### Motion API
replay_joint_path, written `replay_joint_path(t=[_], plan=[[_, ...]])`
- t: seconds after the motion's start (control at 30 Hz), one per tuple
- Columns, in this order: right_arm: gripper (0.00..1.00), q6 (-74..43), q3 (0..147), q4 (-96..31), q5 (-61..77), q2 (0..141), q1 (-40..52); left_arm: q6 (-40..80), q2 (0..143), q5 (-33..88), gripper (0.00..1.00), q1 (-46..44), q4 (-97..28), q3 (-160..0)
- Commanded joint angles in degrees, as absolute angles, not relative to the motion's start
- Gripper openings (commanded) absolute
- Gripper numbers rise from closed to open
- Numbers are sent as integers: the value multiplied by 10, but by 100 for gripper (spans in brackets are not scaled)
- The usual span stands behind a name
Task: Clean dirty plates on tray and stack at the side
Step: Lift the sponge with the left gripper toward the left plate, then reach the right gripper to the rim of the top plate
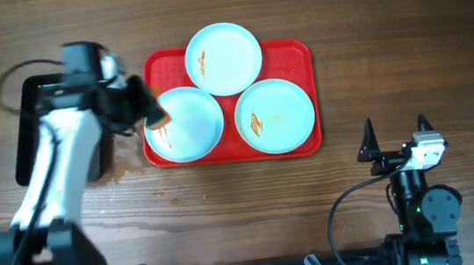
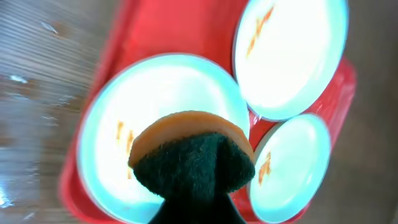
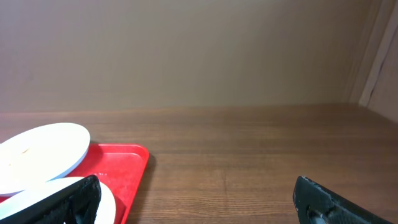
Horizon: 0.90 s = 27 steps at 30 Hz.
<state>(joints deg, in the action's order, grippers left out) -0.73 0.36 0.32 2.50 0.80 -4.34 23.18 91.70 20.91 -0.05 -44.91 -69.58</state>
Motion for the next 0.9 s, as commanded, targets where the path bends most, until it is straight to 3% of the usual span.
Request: replay_joint_path(t=[0.0,0.07,0.13,0.27,0.33,0.4,0.57,0.7,0.77,0.87], plan=[[100,-1,3,2,19,5,-47,227,998,203,4,-63,-400,-685],[100,-19,3,19,37,5,-47,227,1023,203,4,-77,-368,-685],[100,-158,3,38,157,5,-47,227,1038,198,4,-89,-353,-685],[100,-723,3,91,237,5,-47,227,1047,112,7,-108,-369,-685],[100,-705,6,248,269,11,-47,227,1047,91,4,-108,-368,-685],[100,-678,65,282,277,43,-47,227,1047,91,4,-108,-371,-685],[100,-333,430,-57,413,316,-47,227,1047,91,4,-108,-384,-685],[100,6,888,-554,451,687,-8,227,1047,76,5,-107,-382,-685],[100,49,992,-623,427,785,31,227,1047,76,5,-107,-382,-685],[100,-102,1027,-512,429,913,85,227,1047,76,6,-107,-383,-685]])
